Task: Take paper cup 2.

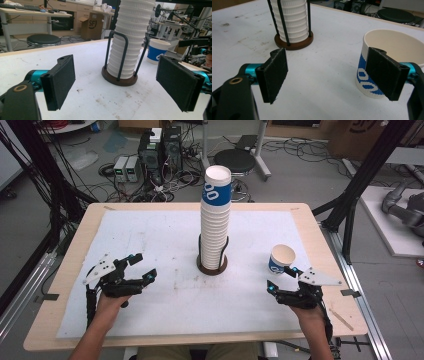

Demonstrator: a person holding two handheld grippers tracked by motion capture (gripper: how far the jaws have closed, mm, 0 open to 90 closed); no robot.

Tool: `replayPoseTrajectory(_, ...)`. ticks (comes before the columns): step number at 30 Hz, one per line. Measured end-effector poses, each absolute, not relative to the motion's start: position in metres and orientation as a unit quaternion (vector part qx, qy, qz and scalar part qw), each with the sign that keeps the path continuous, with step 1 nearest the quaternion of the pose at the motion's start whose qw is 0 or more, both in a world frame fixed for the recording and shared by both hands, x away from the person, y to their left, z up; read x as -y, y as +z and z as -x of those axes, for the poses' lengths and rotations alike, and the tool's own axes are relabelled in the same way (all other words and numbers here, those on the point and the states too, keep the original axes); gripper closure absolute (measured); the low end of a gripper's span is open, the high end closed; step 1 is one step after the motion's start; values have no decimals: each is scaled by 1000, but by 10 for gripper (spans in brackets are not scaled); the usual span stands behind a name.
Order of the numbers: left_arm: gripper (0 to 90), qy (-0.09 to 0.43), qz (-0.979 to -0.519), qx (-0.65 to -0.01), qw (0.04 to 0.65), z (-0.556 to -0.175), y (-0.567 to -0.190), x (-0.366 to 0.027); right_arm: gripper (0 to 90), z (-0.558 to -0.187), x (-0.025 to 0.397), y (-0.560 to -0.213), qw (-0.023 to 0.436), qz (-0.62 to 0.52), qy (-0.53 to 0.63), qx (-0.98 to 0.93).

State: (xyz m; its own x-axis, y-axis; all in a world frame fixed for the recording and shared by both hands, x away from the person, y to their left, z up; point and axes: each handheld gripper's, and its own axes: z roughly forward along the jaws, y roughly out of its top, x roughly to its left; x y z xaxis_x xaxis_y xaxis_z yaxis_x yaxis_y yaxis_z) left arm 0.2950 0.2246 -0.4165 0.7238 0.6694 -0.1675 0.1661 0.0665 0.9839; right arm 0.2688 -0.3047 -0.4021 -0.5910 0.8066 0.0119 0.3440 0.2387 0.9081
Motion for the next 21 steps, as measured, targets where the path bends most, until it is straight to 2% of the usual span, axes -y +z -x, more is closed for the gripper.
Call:
replayPoseTrajectory(12,157,186,-650,-316,666,-295,-415,-223,188,-266,306,-401,243,-384,487,-746)
replayPoseTrajectory(21,156,189,-647,-299,675,-297,-400,-214,189,-266,306,-401,238,-377,488,-750)
